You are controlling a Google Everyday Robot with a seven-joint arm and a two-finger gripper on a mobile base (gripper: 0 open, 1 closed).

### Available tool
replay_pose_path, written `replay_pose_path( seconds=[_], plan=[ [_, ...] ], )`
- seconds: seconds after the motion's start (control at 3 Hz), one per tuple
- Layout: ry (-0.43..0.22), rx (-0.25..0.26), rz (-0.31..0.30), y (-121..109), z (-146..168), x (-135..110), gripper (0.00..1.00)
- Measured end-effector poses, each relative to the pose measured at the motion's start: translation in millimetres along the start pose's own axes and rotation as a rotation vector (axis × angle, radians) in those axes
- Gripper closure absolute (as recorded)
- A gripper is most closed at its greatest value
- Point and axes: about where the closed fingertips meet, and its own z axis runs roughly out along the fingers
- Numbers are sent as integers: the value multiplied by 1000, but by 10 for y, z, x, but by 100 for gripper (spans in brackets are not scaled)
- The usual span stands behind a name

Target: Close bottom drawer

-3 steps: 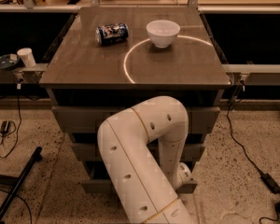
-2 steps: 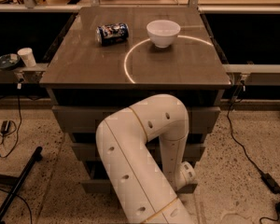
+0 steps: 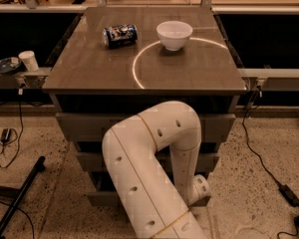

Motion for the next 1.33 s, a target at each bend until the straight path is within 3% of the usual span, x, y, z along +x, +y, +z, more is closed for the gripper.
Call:
replay_pose_path(
  seconds=[0.67, 1.33],
  plan=[
    [16, 29, 81, -8, -30, 287, 100],
    [2, 1, 105, 119, 31, 323, 100]
  ],
)
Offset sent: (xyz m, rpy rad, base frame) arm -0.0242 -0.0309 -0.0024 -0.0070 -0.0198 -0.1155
